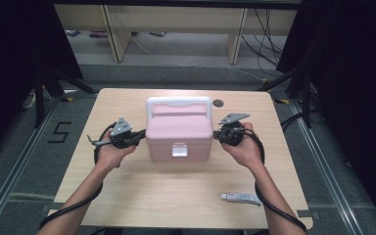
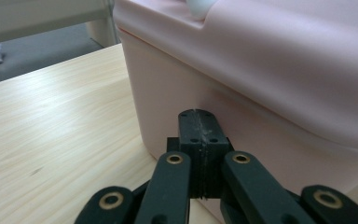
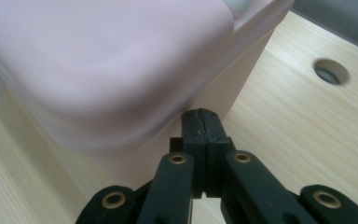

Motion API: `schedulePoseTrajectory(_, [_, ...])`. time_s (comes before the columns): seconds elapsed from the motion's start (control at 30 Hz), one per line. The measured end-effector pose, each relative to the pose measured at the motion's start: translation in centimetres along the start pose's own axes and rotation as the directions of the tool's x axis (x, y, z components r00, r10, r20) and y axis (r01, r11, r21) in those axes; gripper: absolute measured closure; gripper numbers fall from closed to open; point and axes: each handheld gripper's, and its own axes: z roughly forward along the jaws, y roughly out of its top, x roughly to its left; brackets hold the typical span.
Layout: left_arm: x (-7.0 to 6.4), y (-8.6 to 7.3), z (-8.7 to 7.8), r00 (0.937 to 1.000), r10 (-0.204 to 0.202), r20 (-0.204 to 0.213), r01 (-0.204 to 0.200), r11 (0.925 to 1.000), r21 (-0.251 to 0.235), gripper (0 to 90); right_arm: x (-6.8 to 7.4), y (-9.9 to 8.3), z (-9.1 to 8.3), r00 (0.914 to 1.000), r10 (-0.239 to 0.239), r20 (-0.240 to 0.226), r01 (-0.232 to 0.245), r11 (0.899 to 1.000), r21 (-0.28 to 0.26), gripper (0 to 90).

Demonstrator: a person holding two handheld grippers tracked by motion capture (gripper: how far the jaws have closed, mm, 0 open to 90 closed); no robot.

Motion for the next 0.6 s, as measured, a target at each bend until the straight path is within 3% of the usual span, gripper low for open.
schedulePoseTrajectory(0.07, [-1.5,0.7,1.2,0.9996,0.02,0.02,-0.02,0.9997,0.012,89.7,-1.1,-1.2,-1.4,0.9994,0.03,0.019,-0.03,1.0,0.003,90.0])
schedulePoseTrajectory(0.2, [-2.6,1.2,2.3,0.9983,0.032,0.047,-0.033,0.9994,0.013,89.7,-2.3,-2.4,-3.0,0.9981,0.039,0.047,-0.039,0.999,0.005,90.0])
schedulePoseTrajectory(0.4, [-4.7,1.9,3.8,0.9942,0.056,0.091,-0.058,0.9981,0.021,89.6,-2.9,-4.0,-4.8,0.9957,0.041,0.083,-0.041,0.999,0.007,90.0])
schedulePoseTrajectory(0.47, [-5.5,2.1,4.1,0.9916,0.063,0.113,-0.065,0.9978,0.016,89.6,-3.0,-4.9,-5.6,0.9938,0.064,0.091,-0.065,0.998,0.005,90.0])
schedulePoseTrajectory(0.53, [-6.2,2.1,4.5,0.9893,0.066,0.13,-0.068,0.9976,0.012,89.6,-3.5,-5.8,-6.2,0.9923,0.048,0.114,-0.045,0.999,-0.028,90.0])
schedulePoseTrajectory(0.6, [-6.9,2.2,4.9,0.9884,0.073,0.133,-0.076,0.997,0.016,89.7,-3.7,-6.6,-6.7,0.989,0.068,0.131,-0.063,0.997,-0.037,90.0])
